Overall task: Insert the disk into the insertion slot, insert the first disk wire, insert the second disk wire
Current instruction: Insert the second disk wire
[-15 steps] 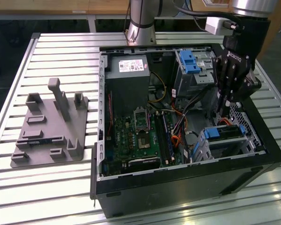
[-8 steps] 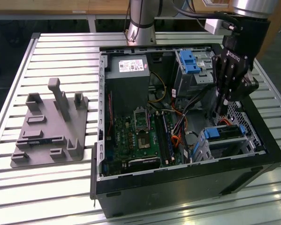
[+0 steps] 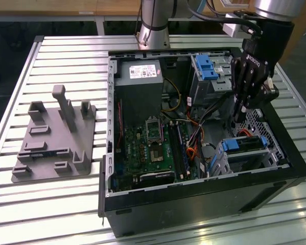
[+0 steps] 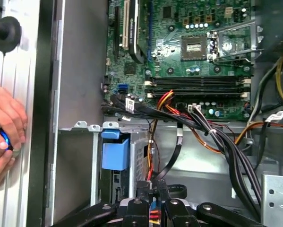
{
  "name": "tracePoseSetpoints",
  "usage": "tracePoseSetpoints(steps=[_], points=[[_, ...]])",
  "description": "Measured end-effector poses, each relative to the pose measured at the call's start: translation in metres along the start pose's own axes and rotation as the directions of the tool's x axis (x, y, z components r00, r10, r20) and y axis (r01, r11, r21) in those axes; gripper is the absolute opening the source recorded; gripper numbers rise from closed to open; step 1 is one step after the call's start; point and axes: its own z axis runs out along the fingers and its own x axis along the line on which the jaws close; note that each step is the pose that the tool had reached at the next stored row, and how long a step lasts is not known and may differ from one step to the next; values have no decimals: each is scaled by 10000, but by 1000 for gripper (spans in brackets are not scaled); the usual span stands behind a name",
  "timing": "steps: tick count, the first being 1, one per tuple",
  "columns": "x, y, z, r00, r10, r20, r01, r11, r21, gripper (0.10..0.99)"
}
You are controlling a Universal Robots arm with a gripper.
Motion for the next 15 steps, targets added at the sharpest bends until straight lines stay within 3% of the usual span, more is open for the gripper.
tracePoseSetpoints(steps=[7,11,15], points=[[17,-70,-1,9996,-7,273,7,10000,8,196],[25,-76,1,9985,41,539,-41,10000,2,196],[75,-75,14,9978,49,660,-49,10000,2,196]])
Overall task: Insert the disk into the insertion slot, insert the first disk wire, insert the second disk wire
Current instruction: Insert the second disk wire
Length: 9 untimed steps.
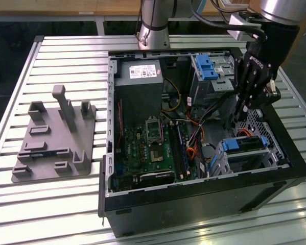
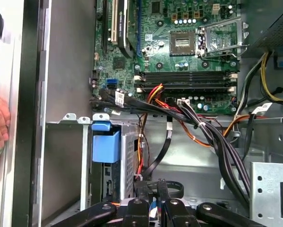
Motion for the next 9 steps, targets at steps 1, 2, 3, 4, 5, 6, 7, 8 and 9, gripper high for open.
tracePoseSetpoints(steps=[1,2,3,4,5,6,7,8,9], points=[[17,0,3,10000,2,18,-2,10000,0,196],[34,1,5,10000,3,38,-3,10000,0,196],[51,1,8,10000,4,63,-4,10000,1,196],[64,1,11,10000,5,91,-5,10000,1,196],[77,2,14,9999,9,118,-9,10000,0,196],[89,2,16,9999,12,146,-12,10000,0,196],[101,2,18,9998,16,173,-16,10000,0,196],[114,2,21,9998,19,200,-19,10000,0,196],[128,2,23,9997,21,225,-21,10000,0,196]])
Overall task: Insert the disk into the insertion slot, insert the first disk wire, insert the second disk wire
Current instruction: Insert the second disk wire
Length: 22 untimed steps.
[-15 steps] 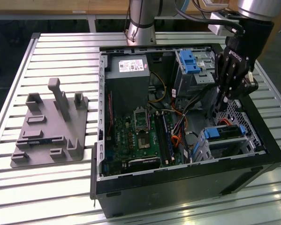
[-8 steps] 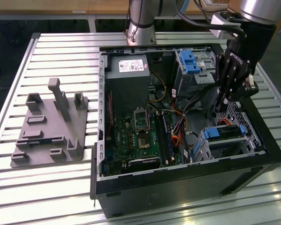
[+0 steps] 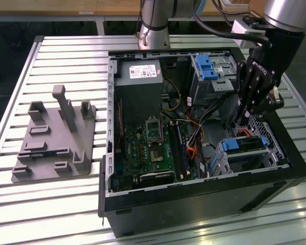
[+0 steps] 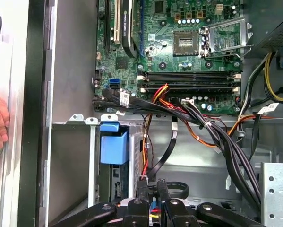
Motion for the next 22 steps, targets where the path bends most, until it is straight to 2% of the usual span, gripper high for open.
tracePoseSetpoints(steps=[3,9,16,22], points=[[44,0,7,9999,-3,136,3,10000,3,196],[139,-1,24,9987,-25,504,24,10000,13,196],[268,1,44,9968,-42,793,41,10000,22,196],[377,2,62,9952,-54,979,52,10000,27,196]])
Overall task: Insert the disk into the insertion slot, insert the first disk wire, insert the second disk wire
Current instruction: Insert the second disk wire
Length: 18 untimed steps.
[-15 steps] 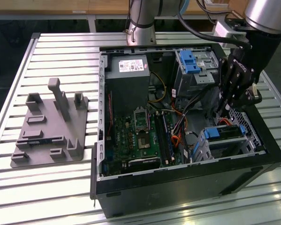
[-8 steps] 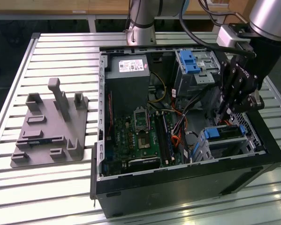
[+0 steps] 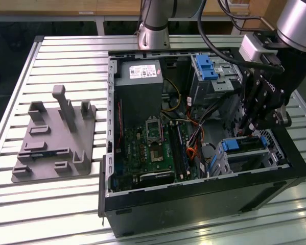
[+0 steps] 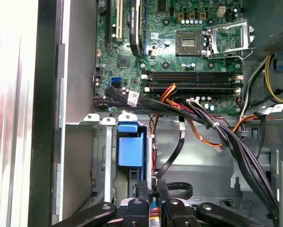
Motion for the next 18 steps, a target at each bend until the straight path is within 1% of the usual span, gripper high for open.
tracePoseSetpoints(steps=[2,9,18], points=[[18,0,0,10000,0,15,0,10000,-1,196],[20,0,1,10000,-1,17,1,10000,-2,196],[71,-6,11,9999,98,24,-98,10000,-7,196]])
